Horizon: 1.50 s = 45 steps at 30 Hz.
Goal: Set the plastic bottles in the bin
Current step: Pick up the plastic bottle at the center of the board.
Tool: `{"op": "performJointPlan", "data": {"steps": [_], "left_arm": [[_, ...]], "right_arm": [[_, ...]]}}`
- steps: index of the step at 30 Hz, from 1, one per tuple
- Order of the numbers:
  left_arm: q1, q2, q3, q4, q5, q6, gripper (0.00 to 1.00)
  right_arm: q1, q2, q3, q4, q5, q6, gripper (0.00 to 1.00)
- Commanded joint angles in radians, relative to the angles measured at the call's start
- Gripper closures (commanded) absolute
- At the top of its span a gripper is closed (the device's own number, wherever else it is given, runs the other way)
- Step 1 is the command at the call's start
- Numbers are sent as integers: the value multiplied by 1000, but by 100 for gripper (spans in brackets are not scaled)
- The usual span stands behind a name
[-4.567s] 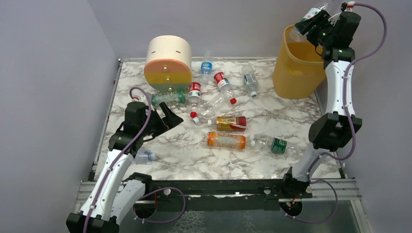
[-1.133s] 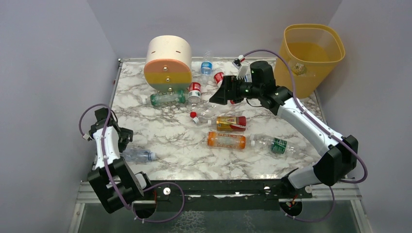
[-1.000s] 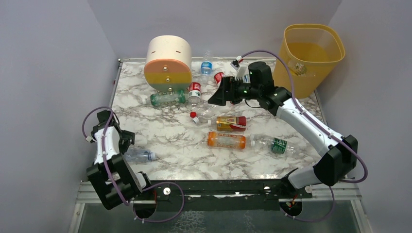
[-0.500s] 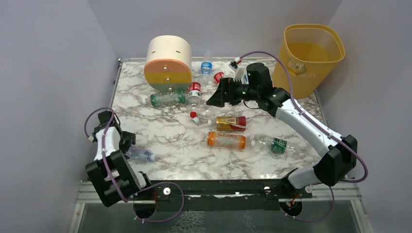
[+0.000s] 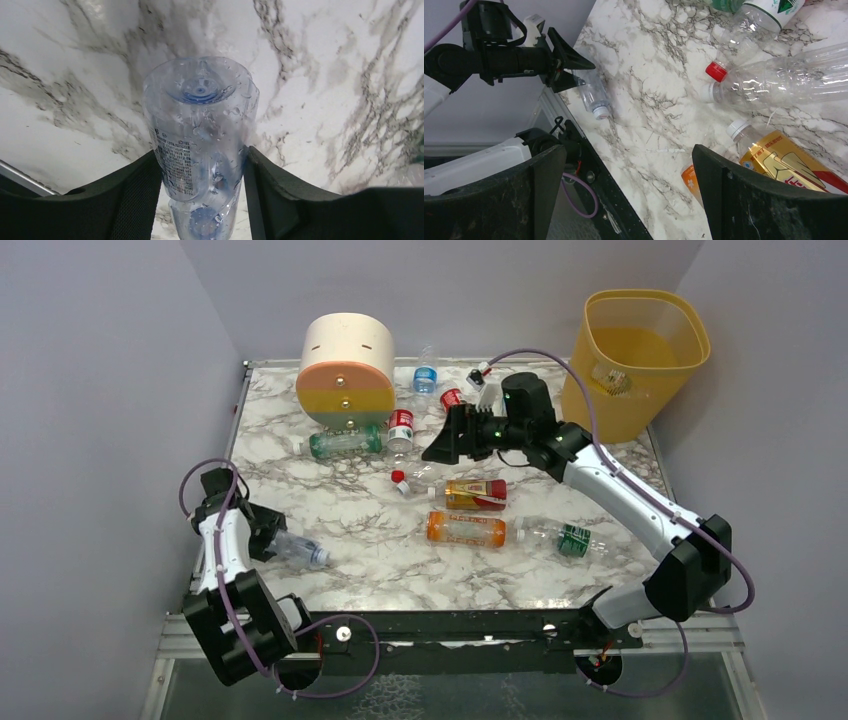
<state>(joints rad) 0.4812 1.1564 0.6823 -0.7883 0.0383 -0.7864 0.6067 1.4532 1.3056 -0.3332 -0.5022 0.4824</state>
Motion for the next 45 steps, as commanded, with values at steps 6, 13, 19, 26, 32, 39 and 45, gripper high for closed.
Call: {"op": "performJointPlan", "data": {"steps": [6,13,19,26,32,39,45], "left_arm": [[-139,-92,67,-6,188,12,43],[-388,-67,177,7,182,-93,43],[-530,-54,246,21,165,-181,43],[-715,-26,302,43,120,-270,43],[-828,-14,319,61,88,-319,43],[-890,-10,322,85,81,-345,43],[-915,-30,317,92,87,-359,43]], "right_arm": [[25,23,-27,58,-20,19,0],[53,37,-58,67,-75,-2,0],[107,55,-88,79,-83,-35,0],[237,114,-78,133,-24,-52,4],[292,168,-69,172,20,-60,7],[311,204,-62,180,48,-55,12],[316,211,-63,184,54,-45,21]]}}
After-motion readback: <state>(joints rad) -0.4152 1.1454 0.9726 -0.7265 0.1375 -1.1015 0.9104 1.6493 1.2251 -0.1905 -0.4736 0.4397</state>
